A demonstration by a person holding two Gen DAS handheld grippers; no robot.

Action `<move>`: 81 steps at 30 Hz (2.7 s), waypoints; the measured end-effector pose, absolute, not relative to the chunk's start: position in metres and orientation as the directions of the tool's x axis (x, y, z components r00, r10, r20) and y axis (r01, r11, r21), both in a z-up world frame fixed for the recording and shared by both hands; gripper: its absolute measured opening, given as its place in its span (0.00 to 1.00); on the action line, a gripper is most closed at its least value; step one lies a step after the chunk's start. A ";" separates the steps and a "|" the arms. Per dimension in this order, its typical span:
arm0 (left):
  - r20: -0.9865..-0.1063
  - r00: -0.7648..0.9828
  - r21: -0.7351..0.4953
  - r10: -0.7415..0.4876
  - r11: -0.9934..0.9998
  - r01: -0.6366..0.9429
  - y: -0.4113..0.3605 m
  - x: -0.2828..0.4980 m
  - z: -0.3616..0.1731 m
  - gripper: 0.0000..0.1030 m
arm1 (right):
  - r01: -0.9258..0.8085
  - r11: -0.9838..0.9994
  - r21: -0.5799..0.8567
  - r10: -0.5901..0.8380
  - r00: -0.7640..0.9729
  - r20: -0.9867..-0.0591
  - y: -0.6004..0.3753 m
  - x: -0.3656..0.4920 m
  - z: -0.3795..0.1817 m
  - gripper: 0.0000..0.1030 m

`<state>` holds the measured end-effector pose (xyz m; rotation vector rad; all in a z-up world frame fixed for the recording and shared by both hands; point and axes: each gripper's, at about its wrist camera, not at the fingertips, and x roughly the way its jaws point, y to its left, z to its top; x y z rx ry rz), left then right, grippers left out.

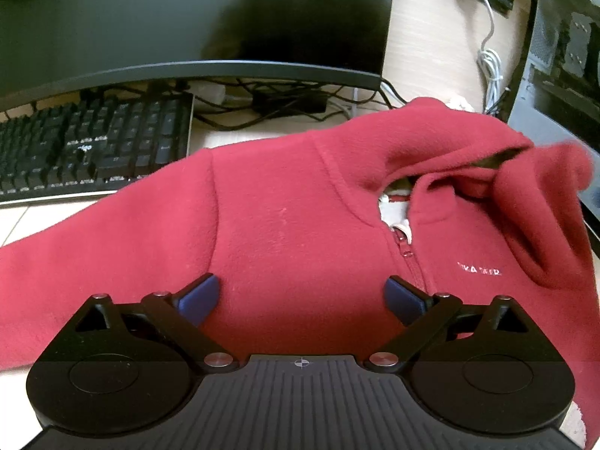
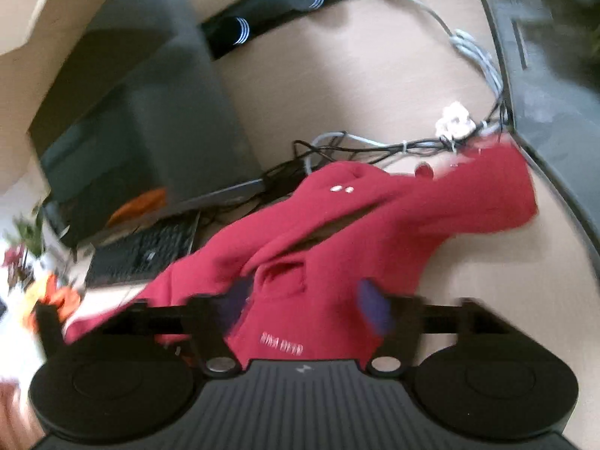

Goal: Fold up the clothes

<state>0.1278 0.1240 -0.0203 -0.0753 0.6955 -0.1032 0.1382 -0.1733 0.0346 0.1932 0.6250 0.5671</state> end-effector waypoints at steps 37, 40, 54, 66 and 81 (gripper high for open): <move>-0.485 0.862 -0.355 -0.148 0.934 -0.039 0.200 0.072 0.027 0.96 | -0.783 0.475 0.402 0.857 0.308 -0.412 -0.049 0.163 0.010 0.94; -0.457 0.883 -0.367 -0.106 0.927 -0.078 0.220 0.055 0.044 0.97 | -0.832 0.439 0.339 0.826 0.226 -0.516 -0.023 0.147 0.001 0.94; -0.526 0.668 -0.181 -0.527 0.837 0.517 0.067 0.128 0.005 0.99 | -0.103 0.970 0.221 0.226 0.719 -0.658 -0.143 0.260 0.015 0.95; -0.540 0.535 -0.188 -0.650 0.713 0.676 -0.080 0.155 -0.036 1.00 | 0.038 0.985 0.169 0.069 0.807 -0.586 -0.189 0.368 0.065 0.89; -0.528 0.622 -0.197 -0.578 0.796 0.572 -0.092 0.161 -0.032 1.00 | -0.387 0.922 0.013 0.301 0.695 -0.653 -0.096 0.386 0.087 0.98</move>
